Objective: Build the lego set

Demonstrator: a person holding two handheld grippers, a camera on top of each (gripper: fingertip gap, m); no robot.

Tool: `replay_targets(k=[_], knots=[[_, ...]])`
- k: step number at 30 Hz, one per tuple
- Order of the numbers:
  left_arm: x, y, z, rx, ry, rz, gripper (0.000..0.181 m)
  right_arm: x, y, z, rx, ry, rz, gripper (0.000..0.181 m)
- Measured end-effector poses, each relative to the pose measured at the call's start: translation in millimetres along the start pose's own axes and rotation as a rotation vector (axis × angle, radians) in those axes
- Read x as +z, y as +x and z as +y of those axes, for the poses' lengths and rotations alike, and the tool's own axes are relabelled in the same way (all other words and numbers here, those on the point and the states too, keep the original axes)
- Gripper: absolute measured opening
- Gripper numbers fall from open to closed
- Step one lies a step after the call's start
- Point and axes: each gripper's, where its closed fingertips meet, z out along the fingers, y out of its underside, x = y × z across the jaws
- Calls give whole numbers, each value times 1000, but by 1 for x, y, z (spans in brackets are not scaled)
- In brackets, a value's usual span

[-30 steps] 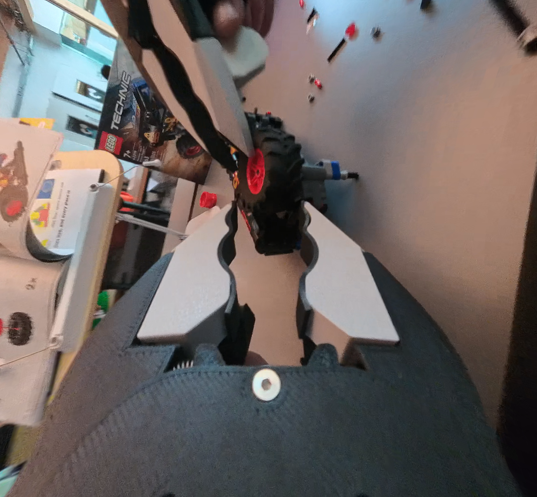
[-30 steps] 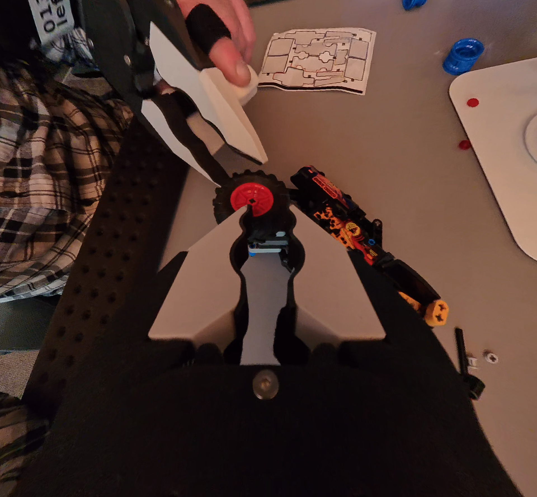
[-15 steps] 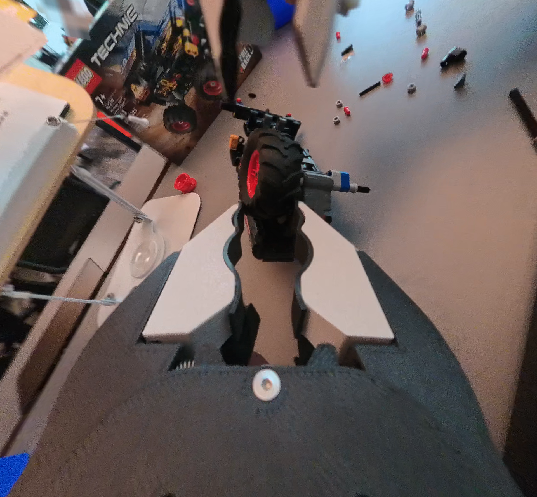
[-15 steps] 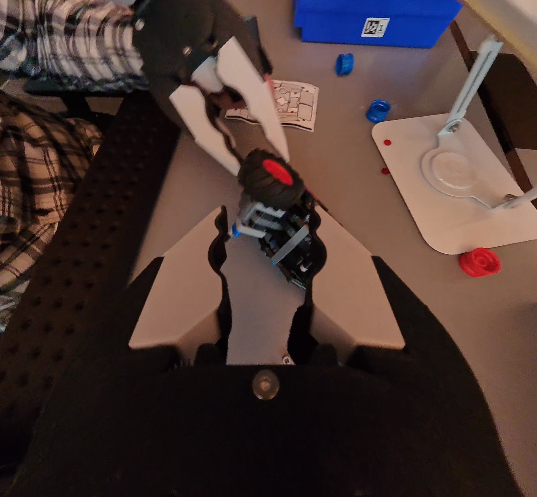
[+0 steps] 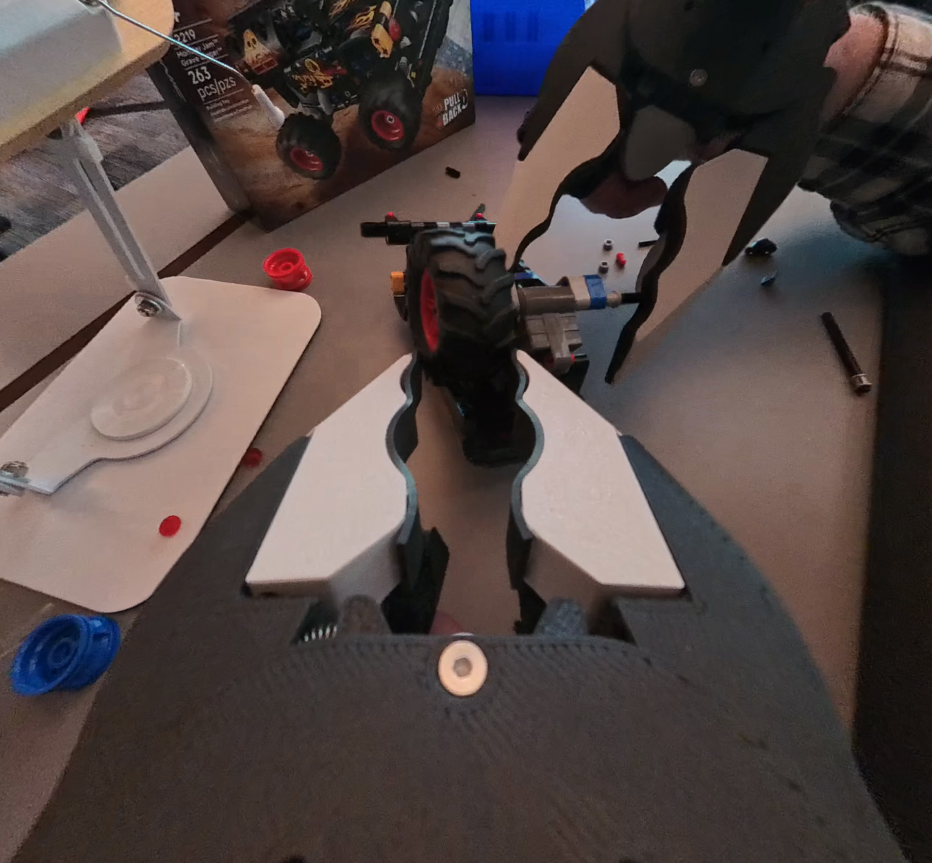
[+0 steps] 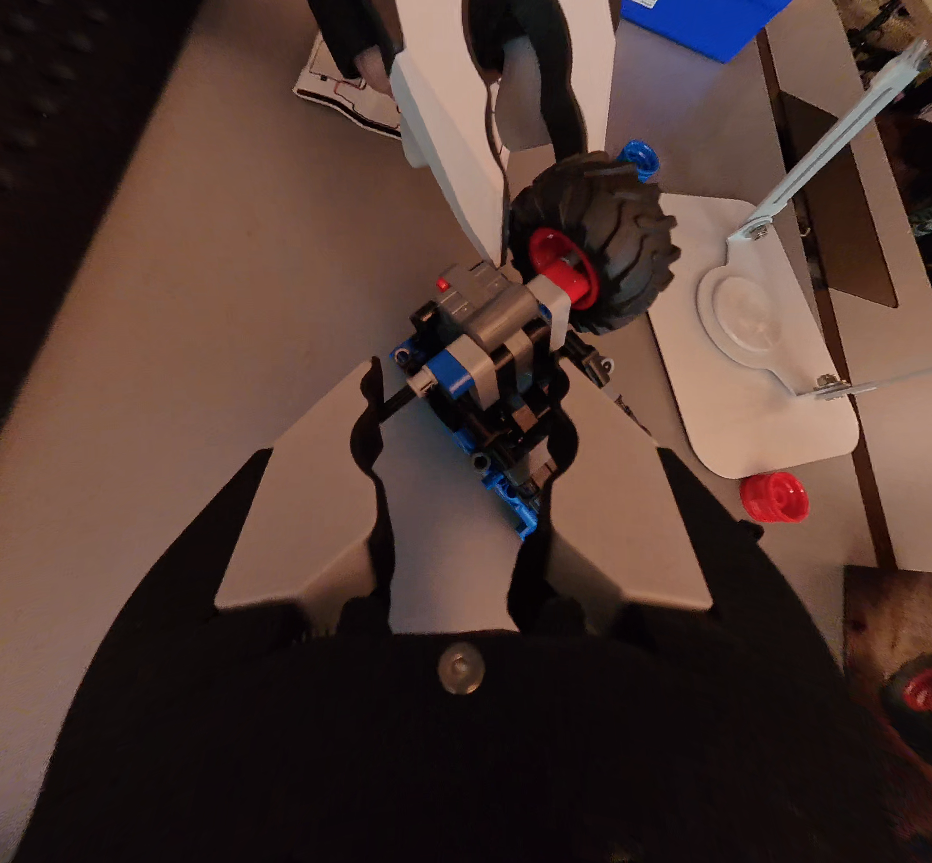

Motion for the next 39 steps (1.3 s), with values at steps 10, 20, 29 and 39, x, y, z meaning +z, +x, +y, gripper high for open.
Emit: replay_targets(k=[10, 20, 29, 39], knots=[[2, 1, 0, 2, 15, 18, 30, -1, -3, -10, 39, 82, -43, 56], [3, -2, 1, -69, 51, 51, 31, -12, 2, -14, 114, 199, -108, 44], [4, -3, 6, -62, 39, 76, 30, -10, 3, -16, 131, 230, -140, 43], [5, -3, 9, -57, 46, 138, 30, -2, -1, -19, 104, 223, -160, 53]])
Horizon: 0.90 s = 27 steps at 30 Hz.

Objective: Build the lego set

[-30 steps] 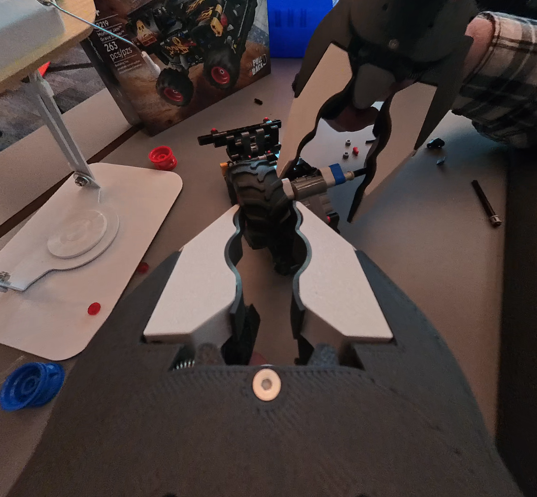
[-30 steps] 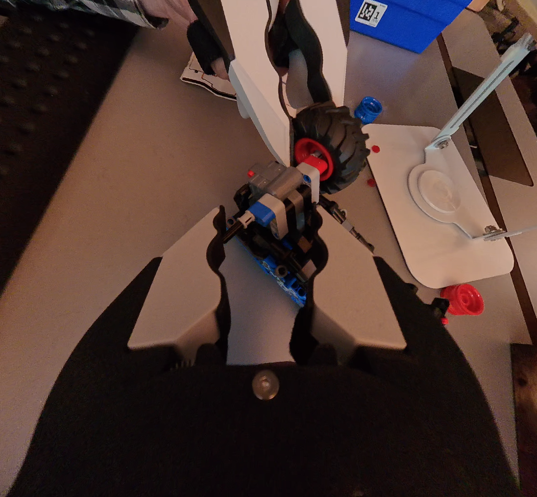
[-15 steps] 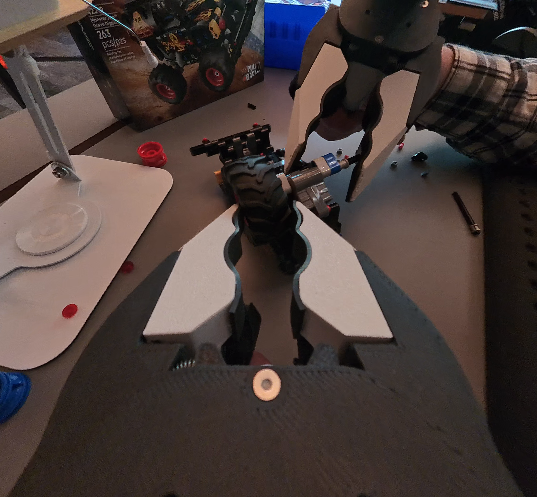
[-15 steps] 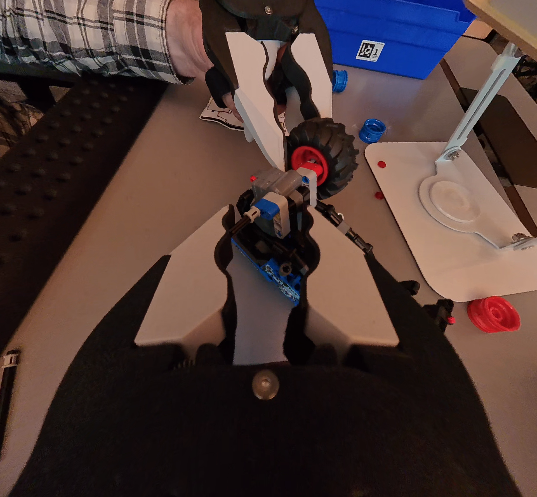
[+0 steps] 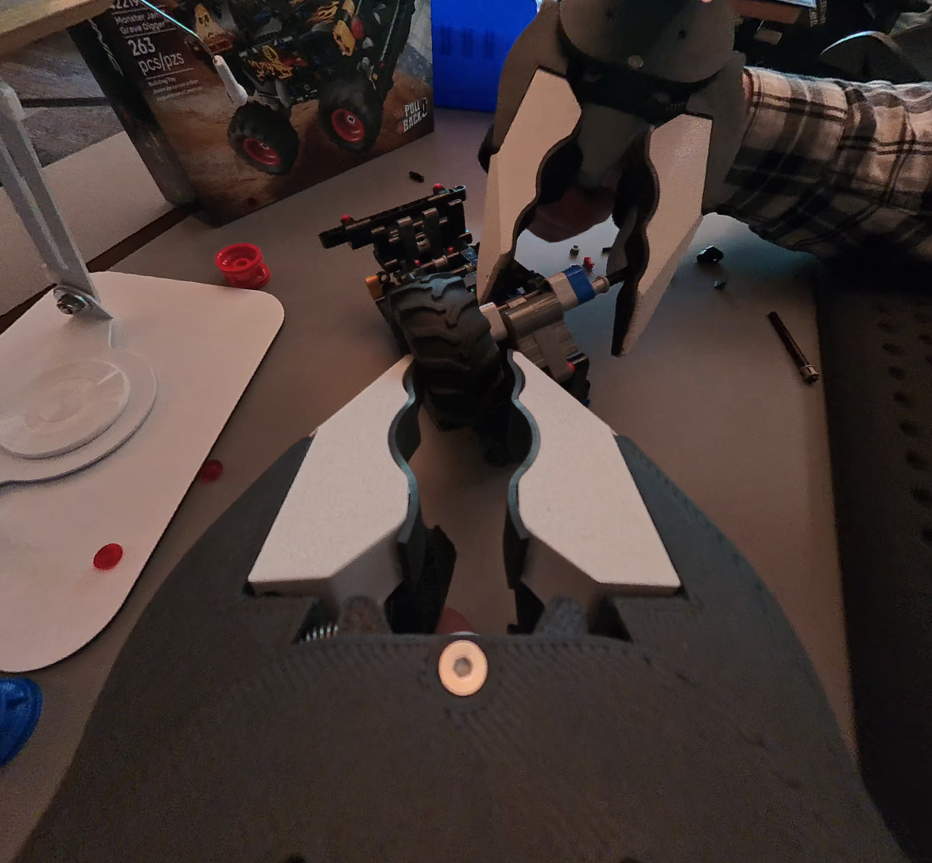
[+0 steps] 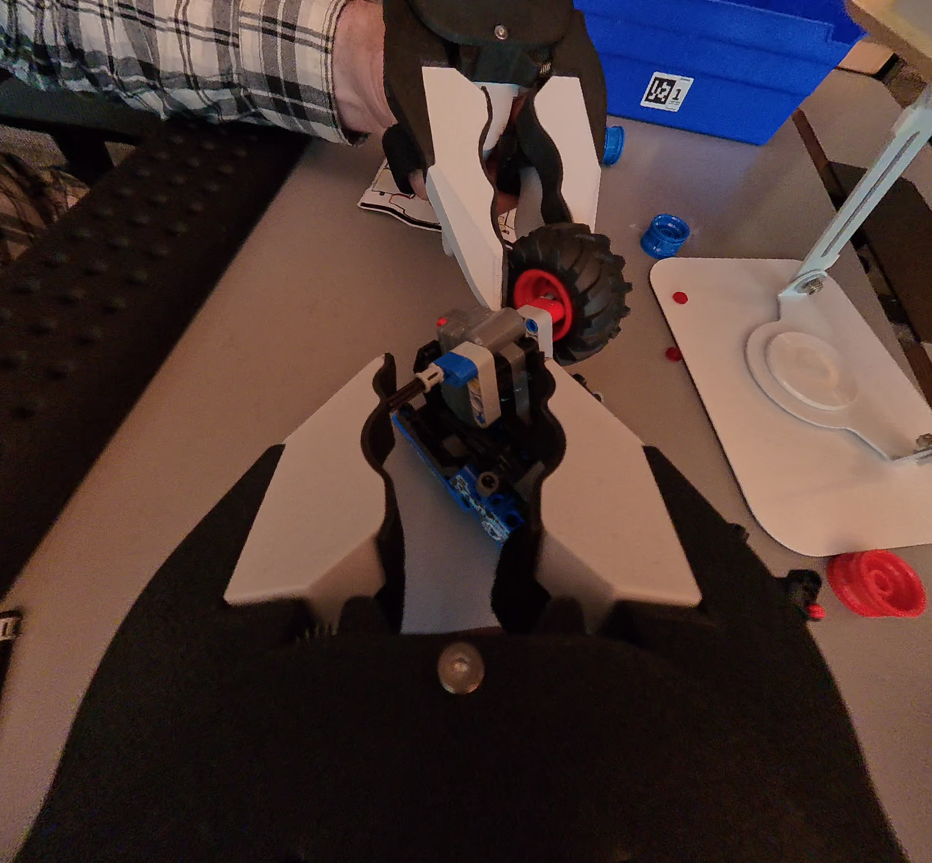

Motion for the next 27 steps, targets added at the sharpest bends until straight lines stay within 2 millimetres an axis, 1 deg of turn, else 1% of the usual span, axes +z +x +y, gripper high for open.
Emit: replay_targets(k=[2, 4, 11, 18, 20, 23, 27], knots=[[0, -2, 0, 21, -7, -13, 29, 0, 1, 0, -10, 1, 5, 53], [0, -2, 0, 11, -4, 1, 30, 1, 1, -1, -1, 5, 2, 53], [4, -7, 0, -13, 8, -30, 27, 2, 3, -1, -4, -25, 15, 53], [4, -10, 1, -27, 7, -96, 27, 4, 5, -1, -6, -40, 29, 52], [2, -10, 3, -7, -5, -111, 27, 5, 4, -1, -11, -47, 39, 52], [-1, -14, 6, 51, -74, -189, 30, 9, 6, 1, 1, -44, 62, 54], [-7, -14, 13, -31, -92, -201, 33, 7, 5, 0, 2, -15, 51, 45]])
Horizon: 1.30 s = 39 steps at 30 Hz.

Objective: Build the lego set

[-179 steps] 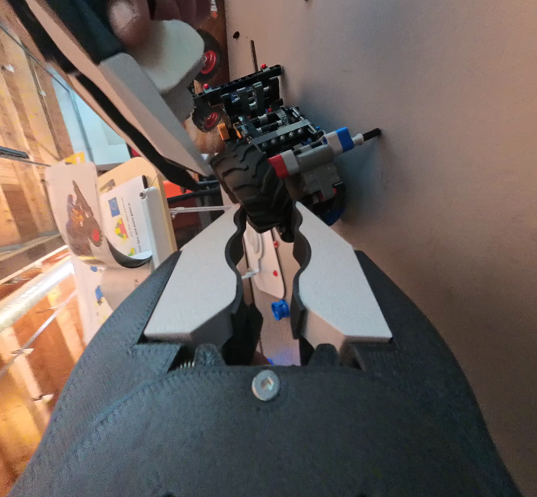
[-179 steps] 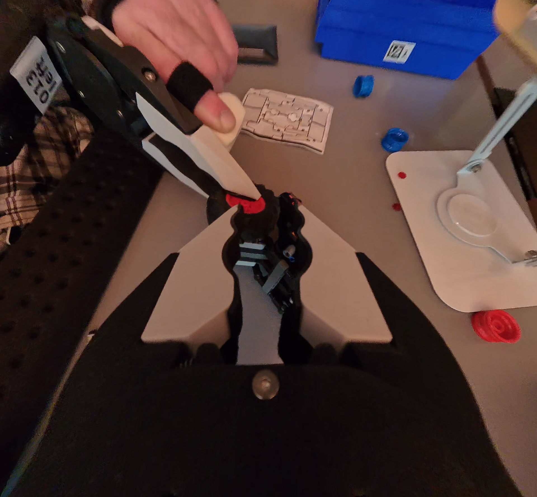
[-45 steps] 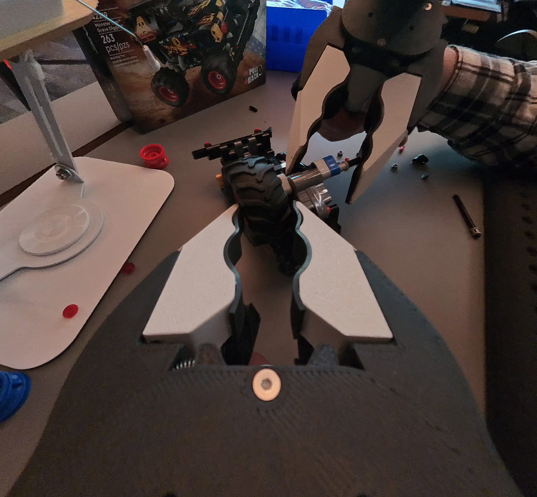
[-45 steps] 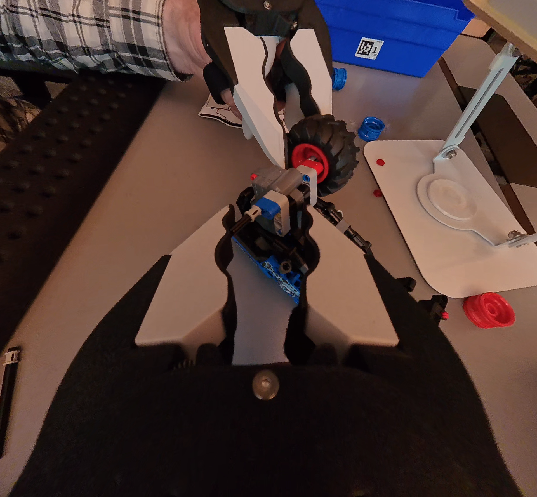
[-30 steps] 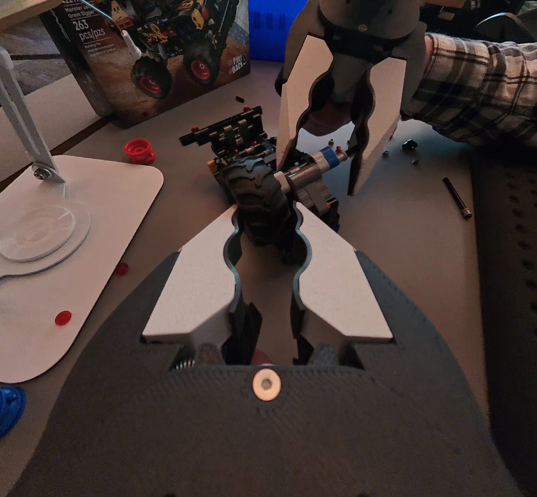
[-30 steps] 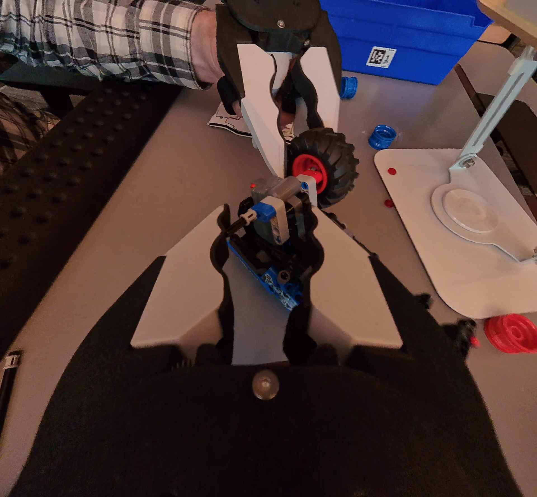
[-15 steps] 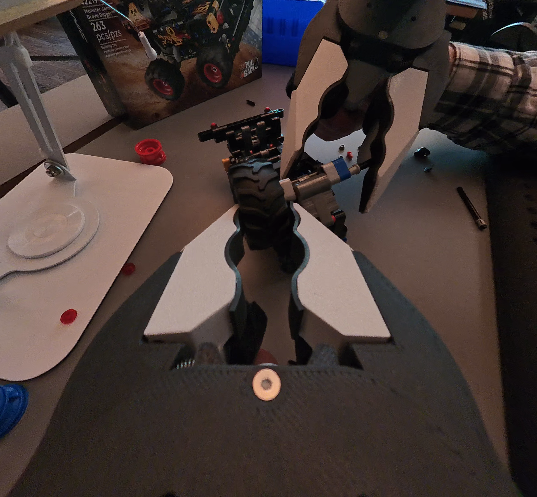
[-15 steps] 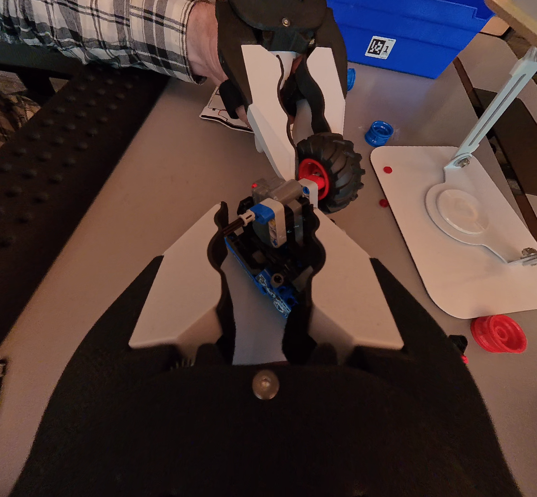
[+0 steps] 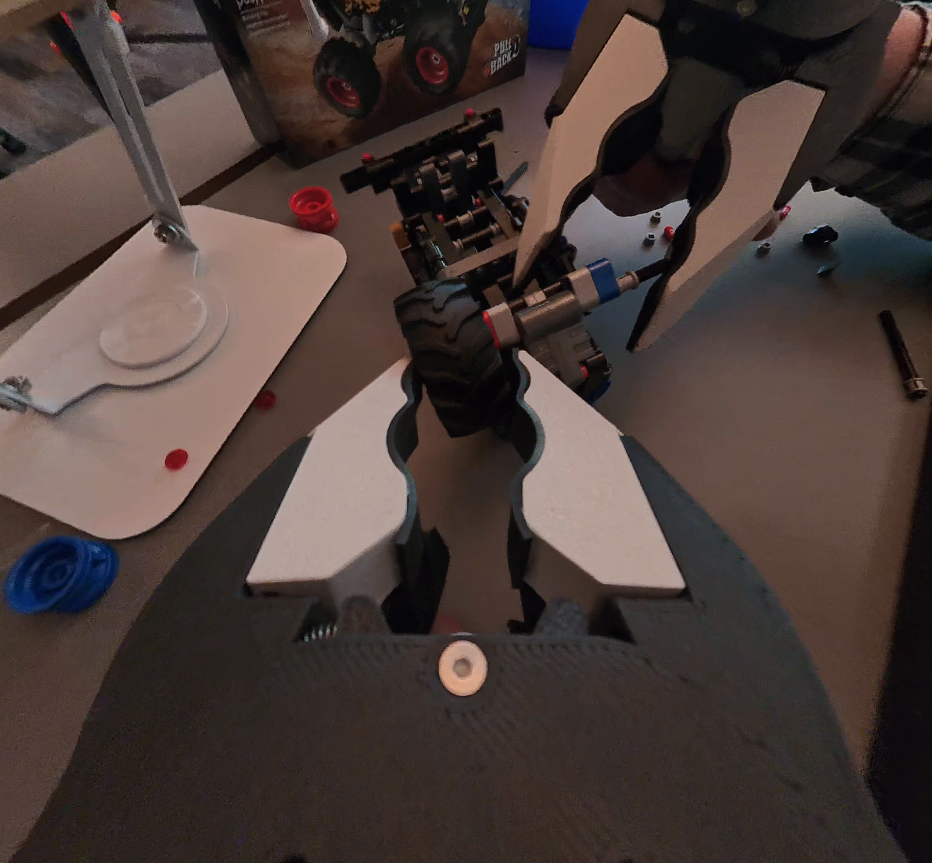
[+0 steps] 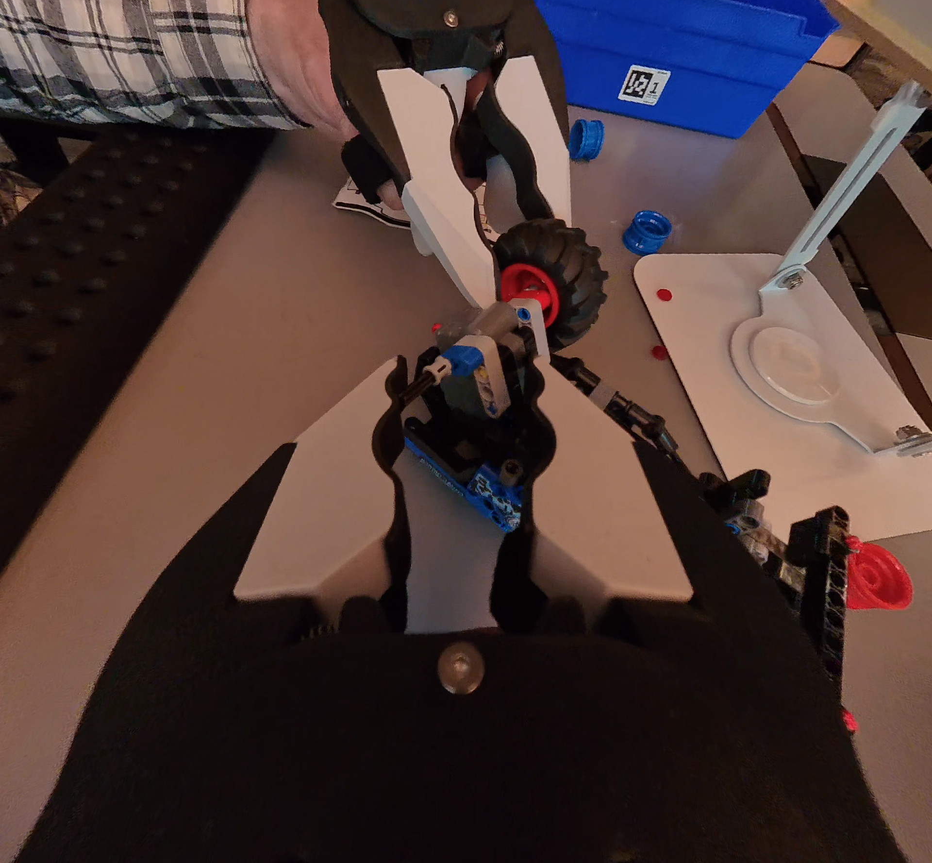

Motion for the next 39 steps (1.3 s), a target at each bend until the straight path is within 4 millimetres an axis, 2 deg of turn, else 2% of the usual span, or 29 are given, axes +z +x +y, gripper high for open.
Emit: replay_targets(k=[7, 9, 14, 16, 17, 18, 20, 23, 28, 32, 36, 37, 39], knots=[[3, 6, -2, -25, 4, 20, 30, -3, 1, 1, 8, 14, -25, 44], [3, 8, 0, 24, -17, 8, 30, -3, 0, 1, 16, 20, -42, 42], [5, 3, 1, 31, -23, -47, 29, 1, 1, 0, 4, -4, -21, 43], [3, 2, -4, 120, -36, -100, 29, 1, 1, 2, -7, -44, 3, 49], [-1, 3, -14, 168, -1, -112, 28, 1, 0, 4, -5, -72, 4, 57], [-7, 4, -23, 220, 11, -130, 26, 0, -3, 3, 4, -72, -10, 64], [-15, 6, -29, 386, -49, -185, 26, -8, -10, -7, -5, -32, -31, 64], [-22, 10, -29, 623, -128, -258, 27, -29, -13, -20, 7, 43, -46, 60], [-26, 31, -20, 980, -197, -320, 27, -59, -3, -26, 23, 110, 23, 56], [-28, 51, -5, 1175, -217, -314, 29, -67, 7, -20, 45, 116, 68, 53], [-33, 47, 1, 991, -186, -370, 37, -66, 26, -3, 114, 62, 139, 62], [-37, 44, 4, 902, -177, -377, 43, -67, 30, -1, 137, 64, 156, 62], [-42, 44, 8, 710, -141, -342, 42, -67, 43, 6, 191, 51, 204, 64]])
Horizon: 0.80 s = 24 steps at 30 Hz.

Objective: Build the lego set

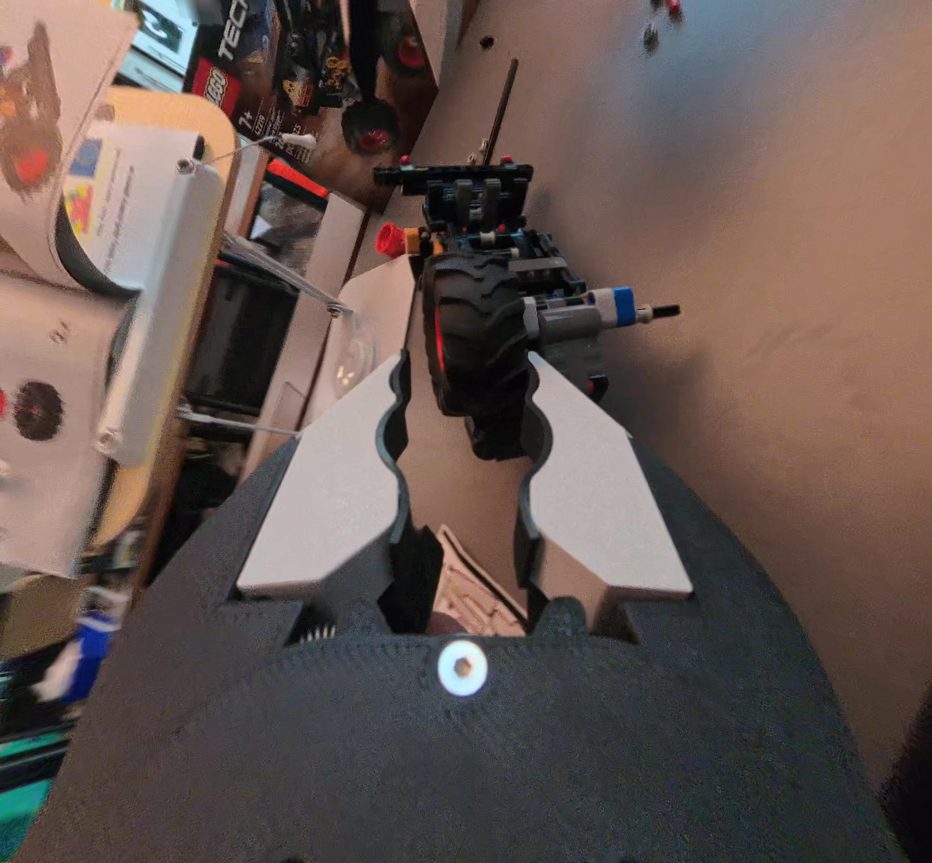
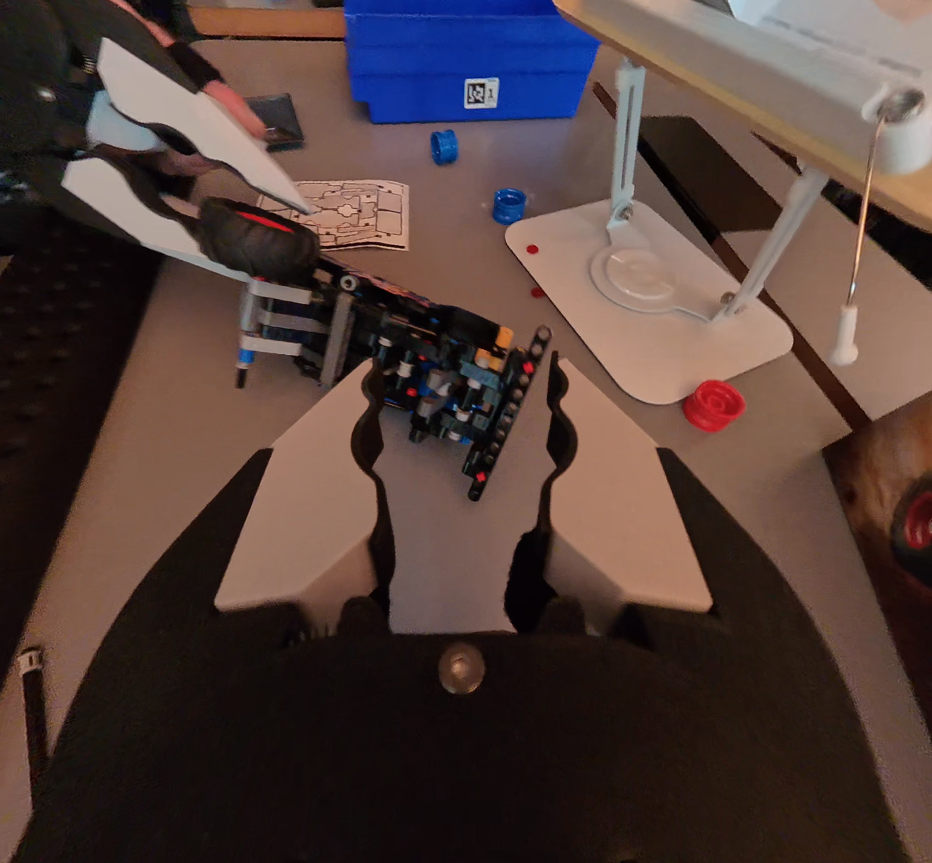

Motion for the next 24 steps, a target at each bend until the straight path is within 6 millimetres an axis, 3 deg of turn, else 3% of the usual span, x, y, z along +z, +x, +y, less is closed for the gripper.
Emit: replay_targets(k=[6, 9, 11, 12, 17, 19, 22, 24], knots=[[-14, 2, 4, -360, 34, 128, 46, 21, 15, 34, 188, -124, -19, 73], [-17, 5, 3, -289, 41, 127, 44, 31, 5, 43, 231, -161, -95, 68], [-16, 1, 7, -216, 4, 81, 42, 33, -8, 42, 262, -159, -185, 37], [-17, -1, 9, -160, -19, 58, 43, 33, -14, 40, 278, -149, -225, 32], [-24, -8, 14, 100, -81, -83, 46, 27, -23, 42, 288, -144, -260, 30], [-30, -7, 21, 69, -93, -74, 46, 23, -26, 44, 275, -146, -250, 30], [-40, -8, 48, -16, -168, -62, 64, 17, -30, 50, 250, -169, -253, 26], [-45, 4, 37, -253, -73, 50, 65, 17, -32, 58, 224, -215, -248, 27]])
